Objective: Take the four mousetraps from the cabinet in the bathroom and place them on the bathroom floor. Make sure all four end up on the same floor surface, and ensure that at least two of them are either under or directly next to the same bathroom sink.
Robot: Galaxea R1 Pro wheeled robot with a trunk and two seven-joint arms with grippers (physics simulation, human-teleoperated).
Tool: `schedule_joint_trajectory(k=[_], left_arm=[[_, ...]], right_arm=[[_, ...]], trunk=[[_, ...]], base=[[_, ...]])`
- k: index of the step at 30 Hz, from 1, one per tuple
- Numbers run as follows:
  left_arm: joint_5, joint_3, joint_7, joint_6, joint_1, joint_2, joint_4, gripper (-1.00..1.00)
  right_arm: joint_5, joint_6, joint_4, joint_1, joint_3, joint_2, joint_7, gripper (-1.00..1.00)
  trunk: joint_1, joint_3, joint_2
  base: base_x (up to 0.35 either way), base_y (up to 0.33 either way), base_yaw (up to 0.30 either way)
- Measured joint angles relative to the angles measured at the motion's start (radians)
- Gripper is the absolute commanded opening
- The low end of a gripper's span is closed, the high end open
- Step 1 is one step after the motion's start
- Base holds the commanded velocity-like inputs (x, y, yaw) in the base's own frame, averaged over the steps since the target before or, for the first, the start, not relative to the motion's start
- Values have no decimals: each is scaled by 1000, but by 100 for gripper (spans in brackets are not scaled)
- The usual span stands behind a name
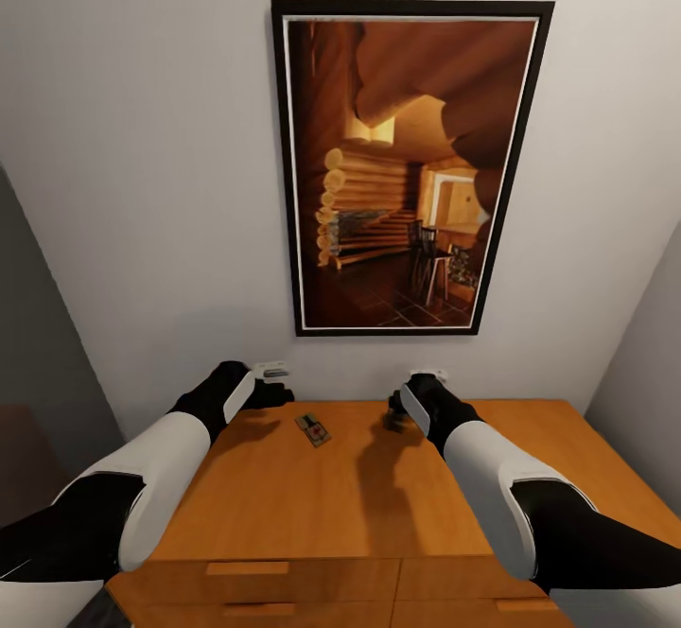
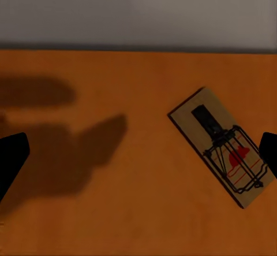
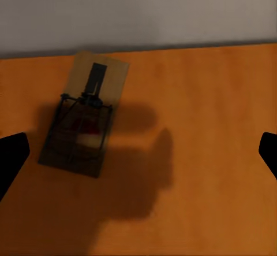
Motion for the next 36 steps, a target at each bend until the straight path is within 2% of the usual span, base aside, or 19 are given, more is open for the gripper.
schedule_joint_trajectory(k=[10,31,36], left_arm=[[-1,1,0,1,1,0,0,100],[-1,0,-1,-2,0,1,2,100],[0,0,-1,-2,0,1,2,100]], right_arm=[[0,-2,-2,0,0,0,1,100],[-12,-17,-4,-1,-9,0,7,100],[-25,-45,-4,-1,-37,0,8,100]], trunk=[[0,0,0],[0,0,0],[0,0,0]], base=[[0,0,162],[0,0,11],[0,0,0]])
